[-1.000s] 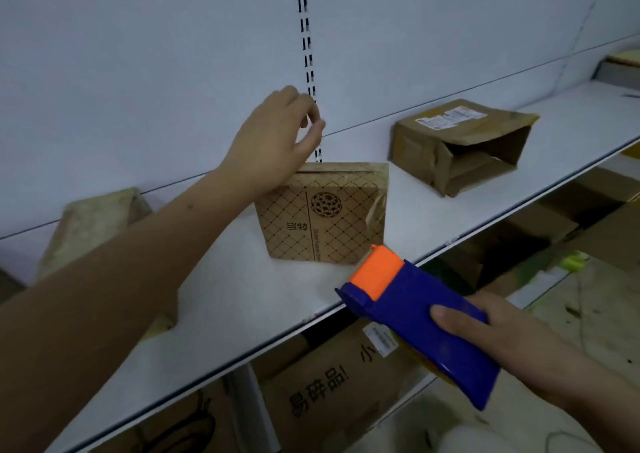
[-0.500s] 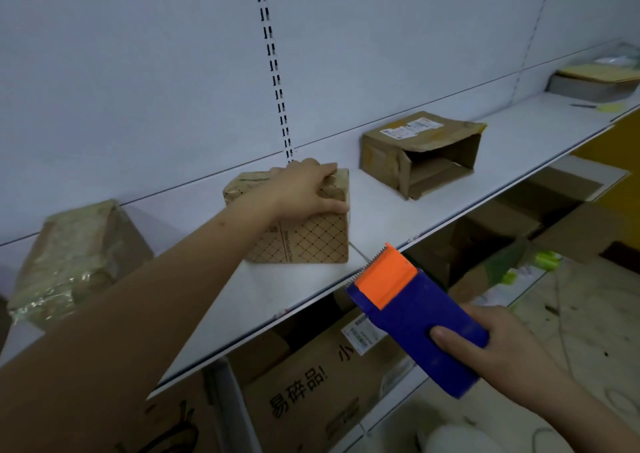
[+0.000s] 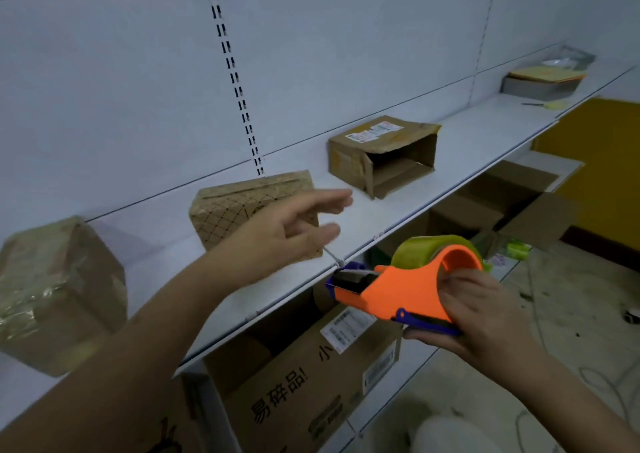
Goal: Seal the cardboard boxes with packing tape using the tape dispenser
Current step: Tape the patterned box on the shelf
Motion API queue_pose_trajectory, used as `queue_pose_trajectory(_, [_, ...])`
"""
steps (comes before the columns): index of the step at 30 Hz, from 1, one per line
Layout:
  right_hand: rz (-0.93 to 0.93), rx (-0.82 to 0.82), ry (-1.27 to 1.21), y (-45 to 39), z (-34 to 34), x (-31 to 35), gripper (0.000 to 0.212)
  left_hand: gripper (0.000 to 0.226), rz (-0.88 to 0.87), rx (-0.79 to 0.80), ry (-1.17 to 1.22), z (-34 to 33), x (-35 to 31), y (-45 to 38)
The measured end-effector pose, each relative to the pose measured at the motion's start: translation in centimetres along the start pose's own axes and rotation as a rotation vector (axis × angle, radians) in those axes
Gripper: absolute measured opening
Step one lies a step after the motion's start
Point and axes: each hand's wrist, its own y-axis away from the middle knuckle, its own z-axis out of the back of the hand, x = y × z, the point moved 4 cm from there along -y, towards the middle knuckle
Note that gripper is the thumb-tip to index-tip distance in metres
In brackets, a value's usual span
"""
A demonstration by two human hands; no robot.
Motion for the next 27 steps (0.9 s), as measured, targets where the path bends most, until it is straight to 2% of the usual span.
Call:
queue_pose_trajectory(2, [0.032, -0.016, 0.044, 0.0, 0.4, -0.5, 0.048, 0.065, -0.029, 0.166, -0.04, -1.7, -1.2, 1.3])
queue_pose_trajectory(3, [0.037, -0.026, 0.062, 0.1, 0.6, -0.7, 0.049, 0.07, -0.062, 0.2, -0.08, -2.2, -1.8, 1.7])
queue_pose_trajectory(5, [0.045, -0.058, 0.083, 0.1, 1.2, -0.9, 0.05, 0.071, -0.128, 0.196, -0.119, -2.5, -2.9, 2.1])
queue_pose_trajectory(9, [0.062, -0.109, 0.061, 0.0, 2.1, -0.9, 0.047, 0.051, -0.294, 0.113, -0.176, -2.9, -4.4, 2.2])
queue_pose_trajectory(21, [-0.015, -0.085, 0.017, 2.4, 3.7, -1.6, 0.051, 0.033, -0.364, 0.173, -0.204, -4.3, -6.5, 1.2])
queue_pose_trajectory(27, [-0.105, -0.063, -0.012, 4.1, 4.7, -2.1, 0.051, 0.036, -0.407, 0.209, -0.254, -5.6, -7.7, 0.0])
